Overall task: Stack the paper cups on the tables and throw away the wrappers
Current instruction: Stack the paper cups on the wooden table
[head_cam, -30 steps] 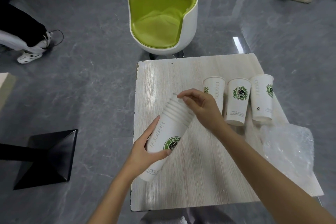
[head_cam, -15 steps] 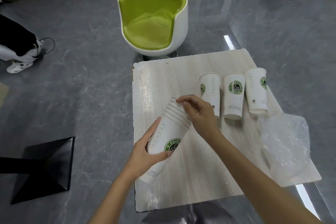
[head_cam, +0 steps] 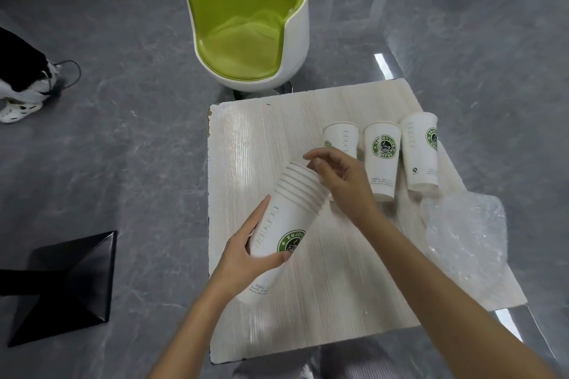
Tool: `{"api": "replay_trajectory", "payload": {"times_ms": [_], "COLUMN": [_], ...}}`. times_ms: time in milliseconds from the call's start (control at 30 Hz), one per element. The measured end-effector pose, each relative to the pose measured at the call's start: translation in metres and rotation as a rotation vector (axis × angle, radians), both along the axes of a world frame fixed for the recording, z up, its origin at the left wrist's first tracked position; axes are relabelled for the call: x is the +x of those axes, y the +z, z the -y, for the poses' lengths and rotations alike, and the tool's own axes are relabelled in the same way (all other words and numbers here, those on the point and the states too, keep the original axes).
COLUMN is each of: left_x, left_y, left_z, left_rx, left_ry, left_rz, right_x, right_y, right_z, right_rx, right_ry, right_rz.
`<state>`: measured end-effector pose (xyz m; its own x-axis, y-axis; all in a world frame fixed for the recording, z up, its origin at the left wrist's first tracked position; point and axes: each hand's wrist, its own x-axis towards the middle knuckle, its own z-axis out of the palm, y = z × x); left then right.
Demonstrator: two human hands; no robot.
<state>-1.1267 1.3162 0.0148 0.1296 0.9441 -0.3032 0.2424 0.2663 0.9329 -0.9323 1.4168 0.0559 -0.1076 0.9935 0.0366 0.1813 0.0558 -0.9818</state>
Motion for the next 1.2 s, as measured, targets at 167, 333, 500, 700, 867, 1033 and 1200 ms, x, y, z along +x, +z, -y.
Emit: {"api": "replay_trajectory", "payload": {"times_ms": [167,333,500,700,867,1033,1200], "left_x": [0.016,0.028,0.035,0.041,0.04,0.037,0.034], "left_y": [0.0,-0.002,-0.004,-0.004,-0.006,-0.006,-0.007], "left_z": [-0.007,-0.013,-0.017,-0.025,-0.031,-0.037,-0.042], "left_rx": [-0.03,-0.039,-0.047,-0.06,-0.072,-0.086,-0.095], "left_ry": [0.028,0.075,0.143,0.187,0.199,0.211,0.216], "left_rz": [0.007,-0.009,-0.004,-0.003,-0.007,-0.011,-0.014], "right_x": [0.032,0.054,0.067,0.072,0.069,0.065,0.062], "right_y": [-0.001,-0.014,-0.026,-0.043,-0.052,-0.055,-0.064], "right_z": [-0.035,-0.072,-0.103,-0.135,-0.154,-0.166,-0.174], "right_rx": [0.016,0.002,-0.006,-0.04,-0.018,-0.023,-0.12], "right_ry": [-0.019,-0.037,-0.016,0.027,0.052,0.055,0.126], "right_rz": [0.021,0.127,0.272,0.364,0.456,0.5,0.518]}}
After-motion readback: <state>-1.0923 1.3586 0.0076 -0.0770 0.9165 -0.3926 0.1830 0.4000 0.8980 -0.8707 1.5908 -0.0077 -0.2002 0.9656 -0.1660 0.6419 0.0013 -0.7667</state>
